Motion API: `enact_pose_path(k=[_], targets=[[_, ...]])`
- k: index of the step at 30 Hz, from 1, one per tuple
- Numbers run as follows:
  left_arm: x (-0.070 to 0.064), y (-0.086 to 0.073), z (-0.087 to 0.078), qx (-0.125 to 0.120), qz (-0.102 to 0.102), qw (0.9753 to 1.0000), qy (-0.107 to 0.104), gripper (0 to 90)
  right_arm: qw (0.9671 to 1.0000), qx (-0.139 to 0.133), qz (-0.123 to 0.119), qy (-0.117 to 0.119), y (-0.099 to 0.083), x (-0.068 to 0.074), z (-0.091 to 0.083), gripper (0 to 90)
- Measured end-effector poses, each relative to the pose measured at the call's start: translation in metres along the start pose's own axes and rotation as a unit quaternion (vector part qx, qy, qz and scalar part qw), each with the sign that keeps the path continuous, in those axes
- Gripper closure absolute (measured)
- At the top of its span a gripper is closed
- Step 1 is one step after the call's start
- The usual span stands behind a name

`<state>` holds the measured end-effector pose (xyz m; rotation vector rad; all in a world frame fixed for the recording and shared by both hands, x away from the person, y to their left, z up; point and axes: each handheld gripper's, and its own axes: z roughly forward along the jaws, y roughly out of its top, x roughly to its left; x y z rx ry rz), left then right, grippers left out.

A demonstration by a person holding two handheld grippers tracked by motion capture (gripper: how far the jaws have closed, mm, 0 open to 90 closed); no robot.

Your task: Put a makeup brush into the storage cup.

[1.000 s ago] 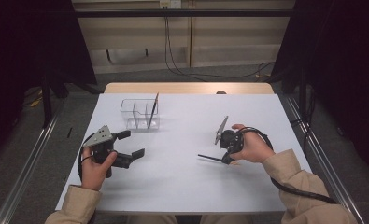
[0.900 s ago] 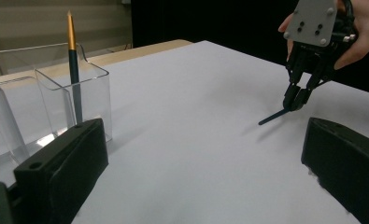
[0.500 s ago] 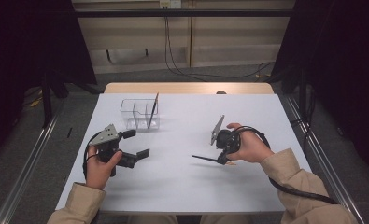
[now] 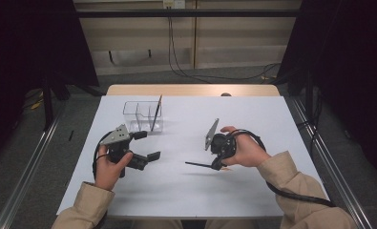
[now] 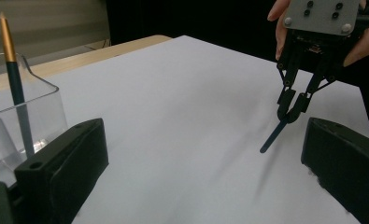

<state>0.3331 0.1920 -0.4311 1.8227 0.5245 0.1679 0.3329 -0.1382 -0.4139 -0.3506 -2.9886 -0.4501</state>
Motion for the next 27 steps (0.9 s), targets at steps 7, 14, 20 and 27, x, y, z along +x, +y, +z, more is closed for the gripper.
enact_pose_path(k=[7, 14, 20, 27], targets=[[-0.006, 0.006, 0.009, 0.018, 0.011, 0.9995, -0.022, 0.5, 0.9999, -0.006, -0.014, 0.004, 0.011, 0.005, 0.001, 84.0], [-0.013, 0.012, 0.021, 0.048, 0.024, 0.9973, -0.049, 0.6, 0.9997, -0.009, -0.025, 0.003, 0.015, 0.008, 0.001, 83.9], [-0.018, 0.016, 0.030, 0.077, 0.030, 0.9943, -0.066, 0.5, 0.9996, -0.007, -0.028, 0.000, 0.017, 0.012, 0.002, 84.0], [-0.023, 0.019, 0.044, 0.119, 0.038, 0.9888, -0.080, 0.5, 0.9995, -0.005, -0.030, 0.003, 0.017, 0.012, 0.001, 84.0]])
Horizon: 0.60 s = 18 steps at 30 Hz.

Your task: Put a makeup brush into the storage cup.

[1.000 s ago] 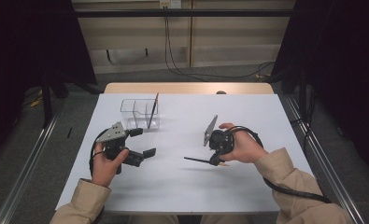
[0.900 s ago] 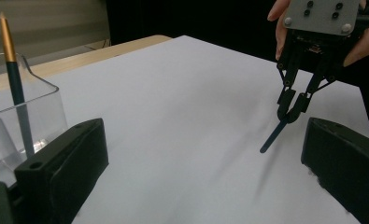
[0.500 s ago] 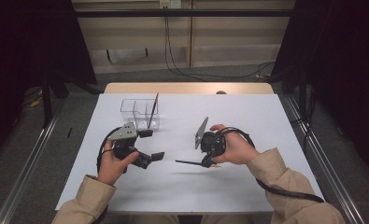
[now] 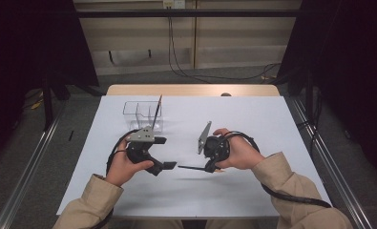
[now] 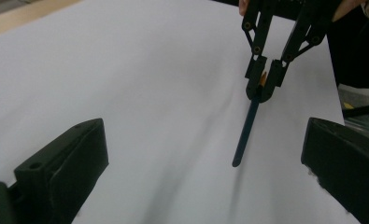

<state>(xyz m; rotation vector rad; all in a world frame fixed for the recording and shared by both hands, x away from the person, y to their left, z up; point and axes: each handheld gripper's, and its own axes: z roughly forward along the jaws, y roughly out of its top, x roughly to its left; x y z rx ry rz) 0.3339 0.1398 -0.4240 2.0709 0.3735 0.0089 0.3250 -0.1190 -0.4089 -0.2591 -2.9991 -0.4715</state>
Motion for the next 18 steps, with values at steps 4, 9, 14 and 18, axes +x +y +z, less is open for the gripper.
enact_pose_path(k=[4, 9, 14, 18], targets=[[-0.001, 0.004, 0.007, 0.029, 0.005, 0.9995, -0.012, 0.5, 1.0000, 0.001, -0.003, 0.002, 0.000, -0.001, 0.001, 84.0], [-0.004, 0.010, 0.014, 0.060, 0.006, 0.9979, -0.022, 0.5, 1.0000, 0.000, -0.001, 0.002, -0.001, 0.000, 0.000, 84.0], [-0.005, 0.013, 0.023, 0.085, 0.009, 0.9961, -0.024, 0.5, 1.0000, -0.002, -0.002, 0.001, -0.001, 0.000, 0.000, 84.0], [-0.007, 0.015, 0.028, 0.105, 0.014, 0.9942, -0.021, 3.2, 1.0000, -0.001, -0.001, 0.001, 0.000, 0.001, -0.001, 84.0]])
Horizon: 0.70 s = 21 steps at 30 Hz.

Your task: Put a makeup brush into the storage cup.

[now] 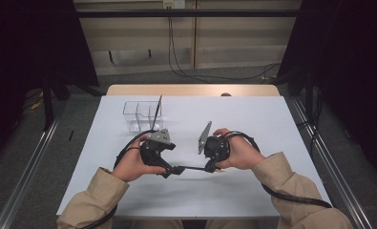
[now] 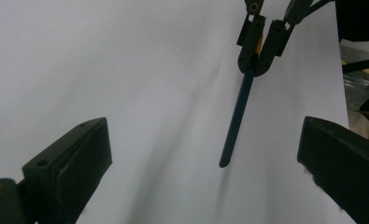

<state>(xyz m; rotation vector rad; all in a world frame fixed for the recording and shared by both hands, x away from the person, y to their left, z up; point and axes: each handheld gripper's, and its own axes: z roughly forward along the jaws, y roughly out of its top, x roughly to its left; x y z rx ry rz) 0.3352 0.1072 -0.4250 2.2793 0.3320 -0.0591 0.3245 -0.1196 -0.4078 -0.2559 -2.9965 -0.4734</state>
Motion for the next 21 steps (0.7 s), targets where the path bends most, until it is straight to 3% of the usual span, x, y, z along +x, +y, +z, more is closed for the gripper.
enact_pose_path(k=[12, 13, 21], targets=[[-0.004, 0.012, 0.005, 0.035, 0.045, 0.9983, -0.014, 35.3, 1.0000, -0.006, -0.004, -0.001, 0.001, 0.000, -0.001, 84.0], [-0.005, 0.013, 0.005, 0.035, 0.048, 0.9980, -0.020, 41.1, 1.0000, -0.007, -0.003, -0.002, 0.001, -0.001, -0.001, 83.9], [-0.008, 0.017, 0.013, 0.055, 0.059, 0.9960, -0.039, 52.8, 0.9999, -0.011, -0.006, -0.002, 0.002, 0.000, -0.002, 84.0]])
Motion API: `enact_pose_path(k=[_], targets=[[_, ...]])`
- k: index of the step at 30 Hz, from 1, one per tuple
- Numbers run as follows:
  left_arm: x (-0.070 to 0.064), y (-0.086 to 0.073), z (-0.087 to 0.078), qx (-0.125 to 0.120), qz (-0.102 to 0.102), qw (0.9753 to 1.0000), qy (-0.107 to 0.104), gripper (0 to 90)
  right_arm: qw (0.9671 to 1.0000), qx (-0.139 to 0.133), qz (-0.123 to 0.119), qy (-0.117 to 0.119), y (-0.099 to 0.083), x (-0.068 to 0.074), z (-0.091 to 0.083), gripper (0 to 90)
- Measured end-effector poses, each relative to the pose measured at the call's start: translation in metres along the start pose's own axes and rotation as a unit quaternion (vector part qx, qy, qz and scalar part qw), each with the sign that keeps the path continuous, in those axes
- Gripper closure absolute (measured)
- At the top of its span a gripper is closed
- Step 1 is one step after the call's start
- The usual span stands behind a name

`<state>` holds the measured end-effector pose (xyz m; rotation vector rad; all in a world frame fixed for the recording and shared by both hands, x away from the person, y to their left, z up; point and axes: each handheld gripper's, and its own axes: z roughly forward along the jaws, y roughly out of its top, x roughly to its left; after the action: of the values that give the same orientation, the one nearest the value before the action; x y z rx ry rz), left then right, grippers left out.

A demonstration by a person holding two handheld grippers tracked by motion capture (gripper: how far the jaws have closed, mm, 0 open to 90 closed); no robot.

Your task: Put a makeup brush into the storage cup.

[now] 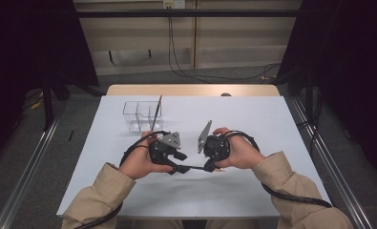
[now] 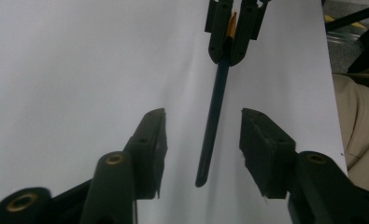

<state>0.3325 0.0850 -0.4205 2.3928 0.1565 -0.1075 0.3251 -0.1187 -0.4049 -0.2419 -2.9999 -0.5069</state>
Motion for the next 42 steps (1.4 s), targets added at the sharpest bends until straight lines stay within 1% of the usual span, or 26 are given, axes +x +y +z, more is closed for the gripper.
enact_pose_path(k=[2, 5, 6, 7, 11, 14, 15, 17, 19, 21, 22, 23, 24, 26, 27, 28, 31, 32, 33, 37, 38, 39, 41, 42], targets=[[0.000, 0.001, 0.002, 0.008, 0.006, 0.9999, 0.000, 56.5, 1.0000, -0.001, 0.001, 0.000, 0.001, 0.000, 0.000, 83.9], [-0.001, 0.003, 0.005, 0.012, 0.012, 0.9998, 0.003, 63.5, 1.0000, -0.002, 0.002, 0.000, 0.001, 0.001, -0.001, 83.9], [-0.002, 0.004, 0.005, 0.013, 0.014, 0.9998, 0.003, 66.1, 1.0000, 0.000, 0.005, 0.001, 0.002, 0.001, -0.001, 84.0], [-0.002, 0.005, 0.006, 0.014, 0.015, 0.9998, 0.002, 68.9, 1.0000, -0.002, 0.001, 0.002, 0.002, 0.000, 0.000, 83.9], [-0.003, 0.007, 0.007, 0.022, 0.023, 0.9995, -0.003, 78.0, 0.9999, -0.010, 0.000, 0.000, 0.002, 0.000, -0.002, 83.9], [-0.003, 0.007, 0.009, 0.034, 0.024, 0.9991, -0.002, 79.9, 0.9999, -0.014, -0.002, 0.000, 0.003, 0.000, -0.003, 83.9], [-0.004, 0.006, 0.011, 0.037, 0.021, 0.9991, -0.002, 80.5, 0.9999, -0.016, -0.002, -0.001, 0.003, 0.000, -0.004, 83.9], [-0.003, 0.005, 0.012, 0.041, 0.023, 0.9989, -0.003, 80.9, 0.9998, -0.021, -0.001, 0.000, 0.002, 0.000, -0.007, 83.9], [-0.003, 0.005, 0.014, 0.043, 0.022, 0.9988, -0.006, 81.0, 0.9998, -0.021, -0.002, 0.001, 0.003, 0.000, -0.008, 83.9], [-0.003, 0.005, 0.016, 0.039, 0.023, 0.9989, -0.009, 80.2, 0.9996, -0.027, -0.005, 0.001, 0.003, 0.000, -0.009, 83.9], [-0.004, 0.006, 0.017, 0.042, 0.026, 0.9987, -0.012, 79.5, 0.9996, -0.027, -0.003, 0.003, 0.004, 0.001, -0.010, 83.9], [-0.005, 0.008, 0.019, 0.045, 0.029, 0.9985, -0.013, 79.4, 0.9995, -0.032, -0.007, 0.006, 0.004, 0.001, -0.010, 83.9], [-0.006, 0.009, 0.020, 0.048, 0.032, 0.9982, -0.015, 79.4, 0.9995, -0.031, -0.007, 0.008, 0.006, 0.001, -0.011, 83.9], [-0.006, 0.011, 0.022, 0.055, 0.037, 0.9977, -0.012, 81.8, 0.9995, -0.027, -0.010, 0.009, 0.008, 0.003, -0.010, 83.9], [-0.006, 0.012, 0.023, 0.058, 0.039, 0.9975, -0.010, 82.1, 0.9997, -0.022, -0.013, 0.005, 0.009, 0.003, -0.009, 83.8], [-0.006, 0.012, 0.024, 0.061, 0.037, 0.9973, -0.015, 82.4, 0.9997, -0.019, -0.015, 0.002, 0.010, 0.003, -0.009, 83.8], [-0.006, 0.010, 0.024, 0.053, 0.036, 0.9978, -0.016, 83.1, 0.9996, -0.024, -0.015, 0.004, 0.008, 0.003, -0.008, 83.7], [-0.007, 0.010, 0.024, 0.054, 0.036, 0.9977, -0.018, 83.5, 0.9996, -0.025, -0.012, 0.005, 0.007, 0.003, -0.009, 83.4], [-0.007, 0.010, 0.024, 0.054, 0.035, 0.9978, -0.018, 84.0, 0.9994, -0.032, -0.015, 0.002, 0.006, 0.002, -0.008, 82.8], [-0.008, 0.012, 0.023, 0.060, 0.034, 0.9975, -0.017, 84.7, 0.9992, -0.040, -0.004, 0.002, 0.004, 0.001, -0.008, 81.4], [-0.007, 0.012, 0.022, 0.063, 0.034, 0.9972, -0.023, 84.7, 0.9991, -0.044, 0.000, 0.002, 0.003, 0.001, -0.008, 81.1], [-0.007, 0.012, 0.022, 0.061, 0.034, 0.9974, -0.019, 84.8, 0.9990, -0.045, 0.002, 0.003, 0.003, 0.001, -0.008, 80.5], [-0.008, 0.011, 0.022, 0.059, 0.031, 0.9976, -0.018, 84.7, 0.9985, -0.054, 0.009, -0.003, 0.001, 0.000, -0.008, 76.7], [-0.007, 0.011, 0.022, 0.057, 0.031, 0.9977, -0.017, 84.8, 0.9984, -0.056, 0.013, -0.002, 0.000, 0.000, -0.009, 75.6]])
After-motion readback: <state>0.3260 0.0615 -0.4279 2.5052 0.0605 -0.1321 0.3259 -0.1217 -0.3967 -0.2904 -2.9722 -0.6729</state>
